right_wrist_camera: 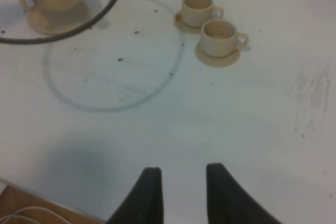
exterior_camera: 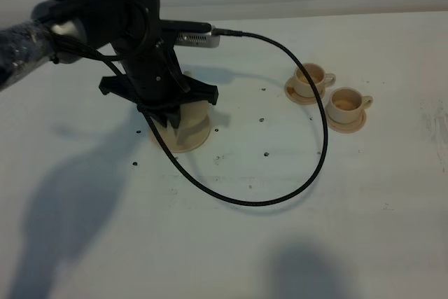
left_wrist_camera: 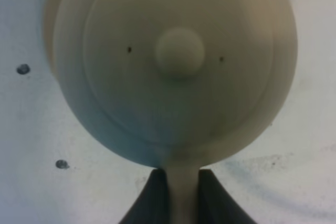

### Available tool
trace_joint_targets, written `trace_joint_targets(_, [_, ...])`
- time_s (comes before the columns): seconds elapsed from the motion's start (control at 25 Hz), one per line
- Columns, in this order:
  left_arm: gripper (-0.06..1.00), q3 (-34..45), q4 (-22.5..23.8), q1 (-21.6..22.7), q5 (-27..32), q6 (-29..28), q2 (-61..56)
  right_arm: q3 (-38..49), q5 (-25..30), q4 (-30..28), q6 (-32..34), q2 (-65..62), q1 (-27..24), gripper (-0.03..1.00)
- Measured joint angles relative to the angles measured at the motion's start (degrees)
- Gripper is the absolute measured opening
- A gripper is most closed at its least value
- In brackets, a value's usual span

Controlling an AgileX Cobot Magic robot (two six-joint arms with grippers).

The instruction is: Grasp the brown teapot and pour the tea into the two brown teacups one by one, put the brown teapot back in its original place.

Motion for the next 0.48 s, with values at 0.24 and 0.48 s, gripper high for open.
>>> trace_joint_targets(0.24, [0.08,0.00,0.32,0.00,2.50,4.46,-1.38,0.00,0.00,0.00,0.00,0.00,0.00,0.22])
trace_joint_targets(0.48, [0.08,0.00,2.48,0.00,5.00,15.97,-2.07,0.00,0.00,0.00,0.00,0.00,0.00,0.22])
